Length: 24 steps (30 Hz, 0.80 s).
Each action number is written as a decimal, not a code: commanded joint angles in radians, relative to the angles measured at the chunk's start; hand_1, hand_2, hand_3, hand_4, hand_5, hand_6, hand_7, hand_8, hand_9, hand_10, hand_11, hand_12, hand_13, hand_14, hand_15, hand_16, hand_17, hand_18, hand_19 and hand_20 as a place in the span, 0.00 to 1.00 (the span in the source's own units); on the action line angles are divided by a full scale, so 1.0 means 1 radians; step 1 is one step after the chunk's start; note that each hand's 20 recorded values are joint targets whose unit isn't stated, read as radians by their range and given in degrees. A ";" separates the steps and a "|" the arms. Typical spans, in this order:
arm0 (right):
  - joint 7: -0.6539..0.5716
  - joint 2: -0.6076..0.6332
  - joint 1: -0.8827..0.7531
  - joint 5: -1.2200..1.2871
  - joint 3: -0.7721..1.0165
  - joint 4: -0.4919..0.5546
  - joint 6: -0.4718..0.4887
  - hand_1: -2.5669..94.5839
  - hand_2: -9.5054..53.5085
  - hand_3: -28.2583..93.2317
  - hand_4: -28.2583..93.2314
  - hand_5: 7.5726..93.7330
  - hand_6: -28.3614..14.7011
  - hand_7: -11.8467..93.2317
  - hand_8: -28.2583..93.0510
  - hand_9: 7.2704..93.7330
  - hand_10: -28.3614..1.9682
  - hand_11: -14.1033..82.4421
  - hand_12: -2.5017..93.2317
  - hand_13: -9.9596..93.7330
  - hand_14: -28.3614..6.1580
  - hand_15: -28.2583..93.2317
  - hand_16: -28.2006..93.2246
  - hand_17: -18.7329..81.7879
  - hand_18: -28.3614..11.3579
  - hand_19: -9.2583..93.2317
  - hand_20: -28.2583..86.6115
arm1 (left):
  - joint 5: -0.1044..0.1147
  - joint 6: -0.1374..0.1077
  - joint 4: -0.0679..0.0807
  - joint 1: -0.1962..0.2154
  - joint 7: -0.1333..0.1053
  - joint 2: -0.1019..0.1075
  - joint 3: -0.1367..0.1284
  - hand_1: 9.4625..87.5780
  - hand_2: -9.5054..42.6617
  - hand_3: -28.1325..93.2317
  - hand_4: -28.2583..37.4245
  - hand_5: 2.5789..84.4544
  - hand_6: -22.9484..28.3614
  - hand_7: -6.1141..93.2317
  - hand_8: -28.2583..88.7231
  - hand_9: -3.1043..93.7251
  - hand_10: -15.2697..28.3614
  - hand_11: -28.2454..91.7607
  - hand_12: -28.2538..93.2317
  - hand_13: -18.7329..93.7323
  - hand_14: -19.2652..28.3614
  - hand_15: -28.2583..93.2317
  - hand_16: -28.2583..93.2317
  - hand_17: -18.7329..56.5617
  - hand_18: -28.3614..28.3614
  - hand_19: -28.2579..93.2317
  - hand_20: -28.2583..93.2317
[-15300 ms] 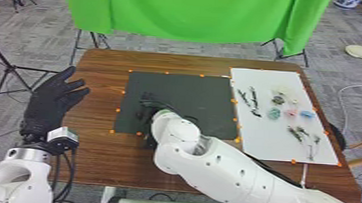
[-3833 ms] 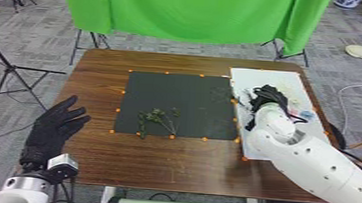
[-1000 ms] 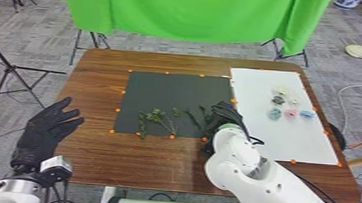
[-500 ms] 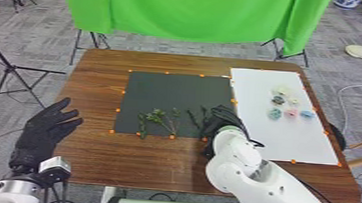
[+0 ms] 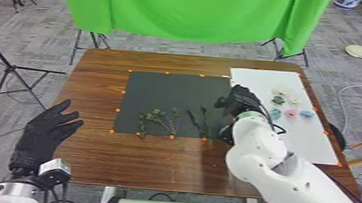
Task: Arrange flowers
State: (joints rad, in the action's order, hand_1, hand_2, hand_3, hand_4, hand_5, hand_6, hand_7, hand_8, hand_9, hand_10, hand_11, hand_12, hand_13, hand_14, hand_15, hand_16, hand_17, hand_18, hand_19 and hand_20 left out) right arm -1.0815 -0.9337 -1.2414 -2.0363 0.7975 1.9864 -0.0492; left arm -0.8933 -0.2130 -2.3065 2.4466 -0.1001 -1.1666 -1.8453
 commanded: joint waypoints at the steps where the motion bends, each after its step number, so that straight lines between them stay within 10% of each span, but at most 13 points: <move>1: -0.012 0.139 0.093 0.122 0.064 -0.078 0.066 0.30 0.06 0.96 0.05 0.67 0.43 0.34 0.12 0.63 0.17 0.53 0.18 0.71 0.31 0.88 0.33 0.49 0.00 1.00 0.46 | 0.003 -0.013 -0.003 0.010 -0.010 0.011 0.011 0.18 0.28 0.90 0.10 0.39 0.62 0.22 0.15 0.38 0.81 0.48 0.31 0.39 0.97 0.67 0.15 0.10 0.92 0.71 0.27; 24: -0.037 0.216 0.127 0.198 0.020 -0.236 0.096 0.32 0.04 0.97 0.03 0.58 0.47 0.32 0.11 0.55 0.21 0.39 0.17 0.70 0.36 0.88 0.31 0.51 0.00 1.00 0.43 | 0.005 -0.007 0.008 -0.003 -0.021 0.008 0.024 0.18 0.28 0.90 0.10 0.39 0.62 0.22 0.15 0.39 0.81 0.48 0.31 0.39 0.96 0.67 0.15 0.10 0.92 0.70 0.26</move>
State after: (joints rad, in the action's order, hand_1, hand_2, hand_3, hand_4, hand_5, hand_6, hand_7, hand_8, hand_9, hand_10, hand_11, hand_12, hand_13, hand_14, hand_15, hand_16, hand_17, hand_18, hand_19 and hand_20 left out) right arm -1.1125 -0.7016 -1.1175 -1.8246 0.8324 1.7536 0.0497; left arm -0.8905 -0.2214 -2.3037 2.4422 -0.1269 -1.1539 -1.8264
